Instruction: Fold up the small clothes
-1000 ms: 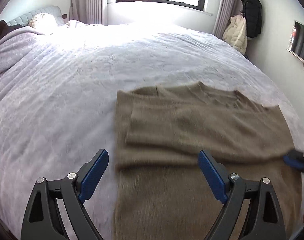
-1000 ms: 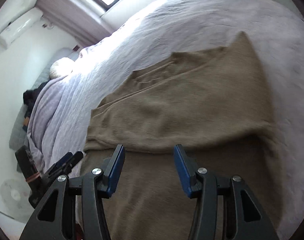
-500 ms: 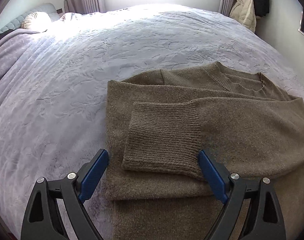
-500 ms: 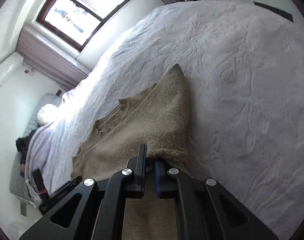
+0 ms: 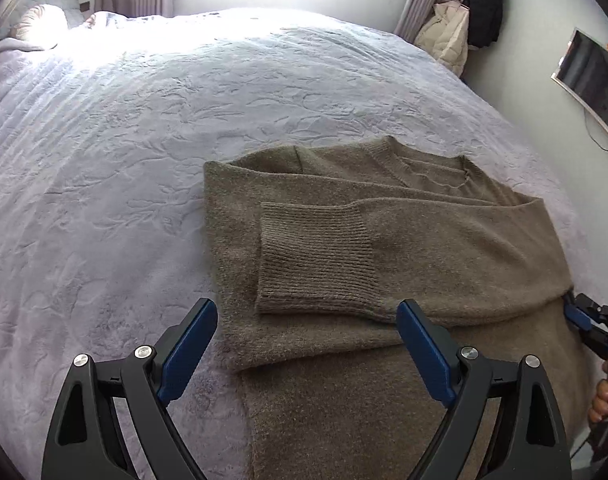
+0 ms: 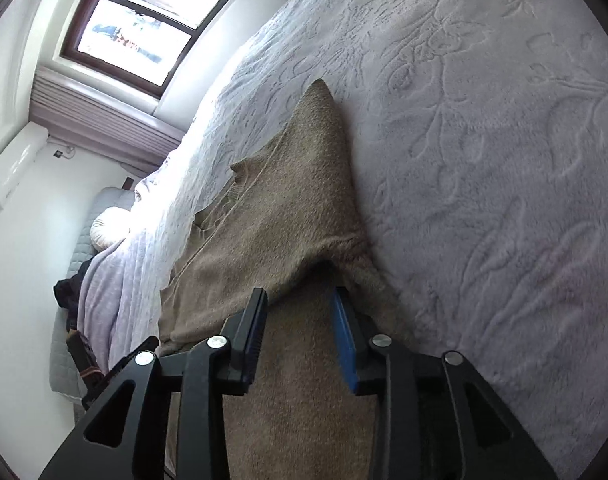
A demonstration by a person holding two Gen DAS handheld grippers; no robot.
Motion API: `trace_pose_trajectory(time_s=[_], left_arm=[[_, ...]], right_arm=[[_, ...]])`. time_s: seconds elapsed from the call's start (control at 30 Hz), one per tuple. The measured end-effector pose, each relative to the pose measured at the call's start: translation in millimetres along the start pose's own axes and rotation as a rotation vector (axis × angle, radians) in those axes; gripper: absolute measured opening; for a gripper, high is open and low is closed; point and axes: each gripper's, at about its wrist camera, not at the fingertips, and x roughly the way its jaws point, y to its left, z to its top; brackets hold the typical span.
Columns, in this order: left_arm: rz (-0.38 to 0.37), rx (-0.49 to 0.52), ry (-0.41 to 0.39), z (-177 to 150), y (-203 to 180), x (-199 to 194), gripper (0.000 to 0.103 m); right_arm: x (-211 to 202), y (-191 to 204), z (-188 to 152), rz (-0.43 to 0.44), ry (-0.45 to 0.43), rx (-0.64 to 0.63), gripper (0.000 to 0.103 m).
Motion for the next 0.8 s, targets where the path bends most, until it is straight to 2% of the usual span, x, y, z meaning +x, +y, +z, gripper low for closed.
trace_pose_trajectory(time_s=[0.13, 0.2, 0.23, 0.3, 0.33, 0.4, 0.53, 0.63, 0.7, 0.8], left_arm=[[-0.060, -0.023, 0.031, 5, 1, 14, 0.089], [-0.059, -0.044, 0.049, 6, 4, 20, 0.068], [-0.054, -0.052, 0.054, 6, 5, 22, 0.064], [-0.060, -0.062, 0.056, 5, 9, 22, 0.039], [-0.070, -0.066, 0.059, 5, 10, 21, 0.035], [-0.124, -0.077, 0.058, 5, 12, 17, 0.019], [-0.114, -0.052, 0.023, 3, 6, 5, 0.019], [-0.081, -0.035, 0.031, -3, 9, 9, 0.019], [-0.070, -0.046, 0.051, -8, 15, 17, 0.019], [-0.066, -0.058, 0.023, -11, 15, 12, 0.022]], right_arm=[[18, 20, -25, 0.006, 0.024, -0.110, 0.046], [25, 20, -35, -0.007, 0.014, -0.142, 0.046], [25, 18, -38, -0.007, -0.004, -0.160, 0.045], [26, 16, -40, 0.005, -0.020, -0.172, 0.045], [26, 15, -40, 0.011, -0.025, -0.172, 0.045], [25, 14, -41, 0.016, -0.028, -0.178, 0.045], [25, 12, -42, 0.027, -0.037, -0.181, 0.045], [22, 10, -44, 0.035, -0.043, -0.181, 0.045], [18, 7, -45, 0.040, -0.047, -0.184, 0.045], [16, 6, -45, 0.046, -0.050, -0.184, 0.045]])
